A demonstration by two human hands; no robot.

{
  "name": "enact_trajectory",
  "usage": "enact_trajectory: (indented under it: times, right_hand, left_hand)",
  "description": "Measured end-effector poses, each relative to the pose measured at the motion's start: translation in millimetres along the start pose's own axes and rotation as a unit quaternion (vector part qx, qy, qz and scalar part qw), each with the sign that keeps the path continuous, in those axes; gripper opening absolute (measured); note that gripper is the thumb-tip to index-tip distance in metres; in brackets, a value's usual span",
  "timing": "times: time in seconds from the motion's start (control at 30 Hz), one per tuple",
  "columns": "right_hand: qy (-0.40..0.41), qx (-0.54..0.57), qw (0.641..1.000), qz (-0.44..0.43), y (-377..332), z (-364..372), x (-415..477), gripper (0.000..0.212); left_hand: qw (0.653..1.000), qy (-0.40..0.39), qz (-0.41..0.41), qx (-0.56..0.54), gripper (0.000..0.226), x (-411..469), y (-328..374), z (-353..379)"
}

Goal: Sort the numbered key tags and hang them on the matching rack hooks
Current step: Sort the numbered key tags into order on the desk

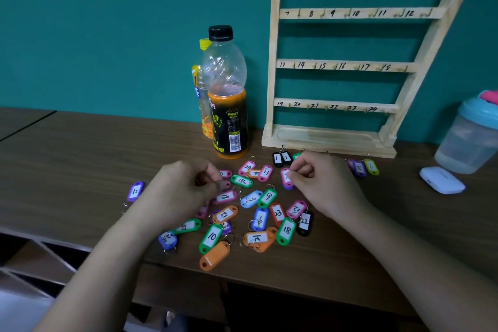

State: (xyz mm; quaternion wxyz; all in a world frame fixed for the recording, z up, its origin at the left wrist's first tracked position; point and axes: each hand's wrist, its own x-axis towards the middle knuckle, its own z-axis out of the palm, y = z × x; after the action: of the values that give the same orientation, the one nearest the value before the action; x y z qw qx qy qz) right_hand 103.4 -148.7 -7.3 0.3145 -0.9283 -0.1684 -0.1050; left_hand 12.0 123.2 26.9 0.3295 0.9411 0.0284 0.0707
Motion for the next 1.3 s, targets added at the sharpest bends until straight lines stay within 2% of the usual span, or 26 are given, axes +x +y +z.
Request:
enact_trajectory:
  times: [0.23,0.37,0.43,0.53,0.6,0.77,0.93,1.3]
  right_hand:
    - [-0.001,0.01,1.0,-0.013,0,2,0,0.005]
    - [0.006,0.009,0.999,-0.031,-4,1,-4,0.004]
    - [0.013,0.012,0.999,-0.049,-5,1,-6,0.006]
    - [0.016,0.033,0.997,-0.067,-6,2,-8,0.007]
    - [0.017,0.046,0.996,-0.08,-7,3,-9,0.008]
    - [0.003,0.042,0.995,-0.089,-9,3,-11,0.009]
    - [0.004,0.051,0.995,-0.09,-8,3,-12,0.008]
    - [0.001,0.062,0.994,-0.088,-7,5,-12,0.008]
  left_hand:
    - [0.986,0.152,-0.071,0.003,0.012,3,-46,-43]
    - [0.974,0.187,-0.111,0.058,0.004,-1,-73,-61]
    - [0.973,0.173,-0.132,0.077,0.005,-3,-83,-67]
    - [0.975,0.104,-0.181,0.073,0.011,-4,-94,-69]
    - [0.98,0.06,-0.167,0.088,0.017,-4,-95,-69]
    - [0.992,0.057,-0.056,0.094,0.016,-4,-80,-58]
    - [0.992,0.015,-0.042,0.12,0.015,3,-79,-46]
    - [0.991,0.031,-0.062,0.112,0.016,13,-79,-40]
